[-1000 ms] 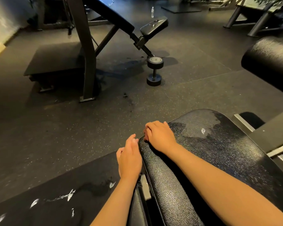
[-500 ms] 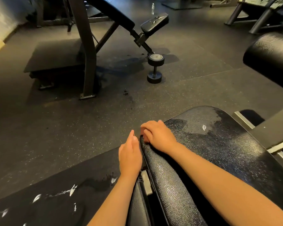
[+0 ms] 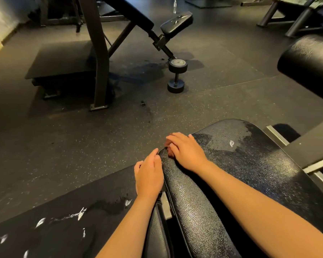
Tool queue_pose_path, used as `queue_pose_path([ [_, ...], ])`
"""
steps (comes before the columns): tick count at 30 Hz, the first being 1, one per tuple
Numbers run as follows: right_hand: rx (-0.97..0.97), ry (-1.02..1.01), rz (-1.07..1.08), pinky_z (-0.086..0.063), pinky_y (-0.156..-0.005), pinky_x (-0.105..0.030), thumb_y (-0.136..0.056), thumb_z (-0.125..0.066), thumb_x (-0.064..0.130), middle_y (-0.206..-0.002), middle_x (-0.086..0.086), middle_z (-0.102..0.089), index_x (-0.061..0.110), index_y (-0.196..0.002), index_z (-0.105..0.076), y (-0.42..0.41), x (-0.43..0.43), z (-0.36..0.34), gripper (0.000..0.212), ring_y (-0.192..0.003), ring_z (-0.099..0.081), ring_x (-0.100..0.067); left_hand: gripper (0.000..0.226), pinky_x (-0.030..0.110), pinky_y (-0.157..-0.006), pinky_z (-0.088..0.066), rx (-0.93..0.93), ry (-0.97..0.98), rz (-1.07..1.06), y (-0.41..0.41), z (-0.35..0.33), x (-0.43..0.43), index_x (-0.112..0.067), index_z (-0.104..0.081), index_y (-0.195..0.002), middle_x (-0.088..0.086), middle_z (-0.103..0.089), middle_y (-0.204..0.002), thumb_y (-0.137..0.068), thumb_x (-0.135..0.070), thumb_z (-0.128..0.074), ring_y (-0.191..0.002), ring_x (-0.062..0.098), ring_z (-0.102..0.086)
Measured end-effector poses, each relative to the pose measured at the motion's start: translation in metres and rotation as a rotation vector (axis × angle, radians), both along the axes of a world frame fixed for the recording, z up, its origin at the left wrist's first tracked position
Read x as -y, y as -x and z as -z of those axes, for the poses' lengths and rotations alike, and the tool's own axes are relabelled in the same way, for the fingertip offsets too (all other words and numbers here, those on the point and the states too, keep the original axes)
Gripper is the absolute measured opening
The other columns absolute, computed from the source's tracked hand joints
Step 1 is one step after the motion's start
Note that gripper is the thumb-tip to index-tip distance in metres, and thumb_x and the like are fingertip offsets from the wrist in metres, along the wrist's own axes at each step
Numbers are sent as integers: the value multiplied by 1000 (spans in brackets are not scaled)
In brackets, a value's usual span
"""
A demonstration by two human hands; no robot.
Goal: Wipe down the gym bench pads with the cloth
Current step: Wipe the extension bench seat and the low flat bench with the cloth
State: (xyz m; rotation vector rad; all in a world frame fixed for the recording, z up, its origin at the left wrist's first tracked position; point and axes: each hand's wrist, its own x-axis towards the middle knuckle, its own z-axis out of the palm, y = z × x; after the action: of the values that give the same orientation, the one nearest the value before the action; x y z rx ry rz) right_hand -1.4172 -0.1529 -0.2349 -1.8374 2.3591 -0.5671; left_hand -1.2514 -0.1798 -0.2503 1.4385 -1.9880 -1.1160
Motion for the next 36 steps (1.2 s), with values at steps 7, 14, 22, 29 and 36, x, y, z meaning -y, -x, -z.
queue_pose_path([
  [7, 48, 141, -66, -36, -111, -43, -100, -46, 25, -132, -3, -58, 15, -124, -64, -41, -12, 10, 32, -126, -50, -22, 40, 41, -111, -29, 31, 114, 47, 11, -1, 2, -37, -60, -107, -16, -66, -112, -104, -34, -20, -103, -2, -53],
  [14, 134, 154, 95, -29, -113, -42, -97, -54, 13, -141, -1, -55, 15, -126, -66, 5, -24, 0, 32, -132, -48, -19, 43, 42, -107, -39, -54, 288, 184, 41, 5, -11, -16, -63, -124, -1, -65, -126, -103, -28, -28, -119, 17, -53],
  [22, 40, 133, 45, -39, -109, -41, -97, -56, 13, -139, -4, -56, 15, -128, -65, 15, -58, -2, 32, -129, -49, -28, 64, 37, -122, -21, 16, 317, 197, 41, 5, -25, -15, -60, -137, 2, -53, -148, -100, -41, -15, -142, 19, -38],
  [29, 108, 152, 217, -30, -119, -36, -96, -55, 13, -139, -3, -55, 13, -124, -67, 9, -64, -1, 31, -135, -43, -23, 69, 41, -124, -16, 218, 409, 222, 47, 4, -35, -19, -49, -148, 0, -41, -158, -98, -44, -8, -149, 20, -26],
  [36, 102, 142, 188, -34, -117, -39, -97, -56, 14, -140, 1, -55, 19, -127, -66, 37, -79, -2, 32, -133, -45, -22, 50, 43, -124, -14, 314, 371, 240, 57, -2, -40, -24, -44, -151, 0, -35, -161, -108, -39, -24, -149, 23, -22],
])
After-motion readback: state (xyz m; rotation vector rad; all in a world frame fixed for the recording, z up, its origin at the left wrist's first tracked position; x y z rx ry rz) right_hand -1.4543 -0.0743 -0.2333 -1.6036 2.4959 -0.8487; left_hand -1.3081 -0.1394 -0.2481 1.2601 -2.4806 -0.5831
